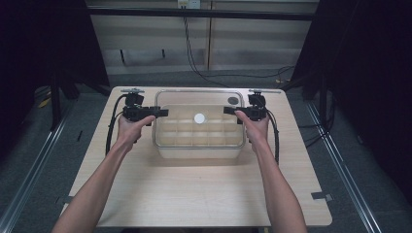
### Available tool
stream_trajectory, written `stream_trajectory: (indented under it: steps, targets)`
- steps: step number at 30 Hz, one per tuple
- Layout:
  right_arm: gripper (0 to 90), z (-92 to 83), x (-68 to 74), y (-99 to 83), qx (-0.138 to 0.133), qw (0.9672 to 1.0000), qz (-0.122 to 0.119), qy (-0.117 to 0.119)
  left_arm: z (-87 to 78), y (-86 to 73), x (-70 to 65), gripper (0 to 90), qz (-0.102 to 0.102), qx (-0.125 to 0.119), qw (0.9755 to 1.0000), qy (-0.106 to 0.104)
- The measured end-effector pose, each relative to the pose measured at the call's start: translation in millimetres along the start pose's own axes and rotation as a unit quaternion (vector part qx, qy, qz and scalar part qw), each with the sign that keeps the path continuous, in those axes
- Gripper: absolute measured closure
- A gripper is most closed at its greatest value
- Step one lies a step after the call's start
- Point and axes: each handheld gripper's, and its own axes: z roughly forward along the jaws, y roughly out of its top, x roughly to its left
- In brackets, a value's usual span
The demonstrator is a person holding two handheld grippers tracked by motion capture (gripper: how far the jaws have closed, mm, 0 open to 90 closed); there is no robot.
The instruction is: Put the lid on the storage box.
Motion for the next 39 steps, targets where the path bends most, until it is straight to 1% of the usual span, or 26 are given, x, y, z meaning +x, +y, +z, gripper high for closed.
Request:
stream_trajectory:
  steps: [4,8,12,13,14,16,17,18,19,20,21,23,26,27,28,29,31,32,33,37,38,39]
  targets:
    - [27.0,5.9,-0.2,-2.2,0.003,0.9999,-0.004,-0.009,3.7,-4.3,5.1,48.2,-0.007,-0.001,1.0000,-0.005]
    - [24.3,12.4,-2.2,-4.8,0.010,0.9998,0.000,-0.015,6.9,-8.0,8.3,48.0,-0.016,-0.002,0.9998,-0.008]
    - [23.5,15.2,-2.9,-7.0,0.009,0.9998,0.001,-0.020,9.9,-9.3,9.6,46.7,-0.019,0.009,0.9998,-0.004]
    - [23.1,15.9,-3.0,-8.0,0.008,0.9998,0.001,-0.021,10.2,-9.3,9.6,46.6,-0.019,0.008,0.9998,-0.004]
    - [22.8,16.5,-3.1,-8.5,0.007,0.9997,0.002,-0.022,9.9,-9.0,10.2,46.5,-0.013,0.013,0.9998,-0.004]
    - [22.6,17.4,-3.5,-9.2,0.006,0.9997,0.003,-0.021,10.2,-9.2,10.1,46.0,-0.012,0.015,0.9998,-0.004]
    - [22.6,17.4,-3.5,-9.3,0.006,0.9997,0.003,-0.022,10.7,-9.5,10.1,45.7,-0.013,0.015,0.9998,-0.003]
    - [22.0,17.9,-3.3,-9.1,0.009,0.9996,0.006,-0.026,12.2,-10.2,10.5,45.1,-0.011,0.021,0.9997,0.001]
    - [21.4,18.5,-3.1,-9.1,0.012,0.9995,0.006,-0.030,13.2,-11.0,10.1,44.5,-0.015,0.022,0.9996,0.002]
    - [21.4,18.5,-3.1,-9.1,0.012,0.9995,0.006,-0.030,13.2,-11.0,10.1,43.9,-0.015,0.022,0.9996,0.002]
    - [20.9,19.3,-2.3,-9.0,0.016,0.9992,0.005,-0.035,13.5,-12.3,12.0,43.9,-0.013,0.022,0.9997,0.001]
    - [20.3,19.9,-1.7,-8.7,0.016,0.9992,0.002,-0.037,13.9,-13.1,12.1,43.9,-0.017,0.020,0.9997,0.000]
    - [19.5,20.2,-1.0,-8.7,0.017,0.9991,0.002,-0.039,13.4,-14.5,12.8,43.9,-0.015,0.020,0.9997,-0.003]
    - [18.6,20.3,0.2,-8.5,0.019,0.9990,-0.003,-0.041,13.6,-14.8,12.4,43.7,-0.016,0.020,0.9997,-0.002]
    - [18.6,20.3,0.2,-8.5,0.019,0.9990,-0.003,-0.041,13.6,-14.8,12.4,43.5,-0.016,0.020,0.9997,-0.002]
    - [17.3,20.4,1.6,-8.4,0.019,0.9987,-0.006,-0.048,13.7,-14.9,12.3,43.4,-0.016,0.019,0.9997,-0.002]
    - [16.5,20.4,2.2,-8.4,0.019,0.9985,-0.009,-0.051,13.7,-15.3,12.2,43.4,-0.016,0.020,0.9997,-0.002]
    - [15.3,20.1,4.2,-8.7,0.018,0.9979,-0.014,-0.061,13.9,-15.5,11.8,43.1,-0.012,0.021,0.9997,0.001]
    - [15.0,20.2,5.8,-9.6,0.015,0.9973,-0.020,-0.069,14.6,-16.2,11.0,42.2,-0.014,0.022,0.9997,0.002]
    - [16.5,20.0,5.1,-9.1,0.014,0.9972,-0.013,-0.072,14.6,-16.2,12.3,42.7,-0.016,0.020,0.9997,0.000]
    - [15.6,19.8,6.6,-9.6,0.011,0.9968,-0.016,-0.078,14.6,-16.2,11.9,42.6,-0.016,0.020,0.9997,0.002]
    - [15.5,19.8,6.5,-10.3,0.010,0.9967,-0.017,-0.079,13.9,-16.9,10.1,42.5,-0.013,0.017,0.9998,-0.001]
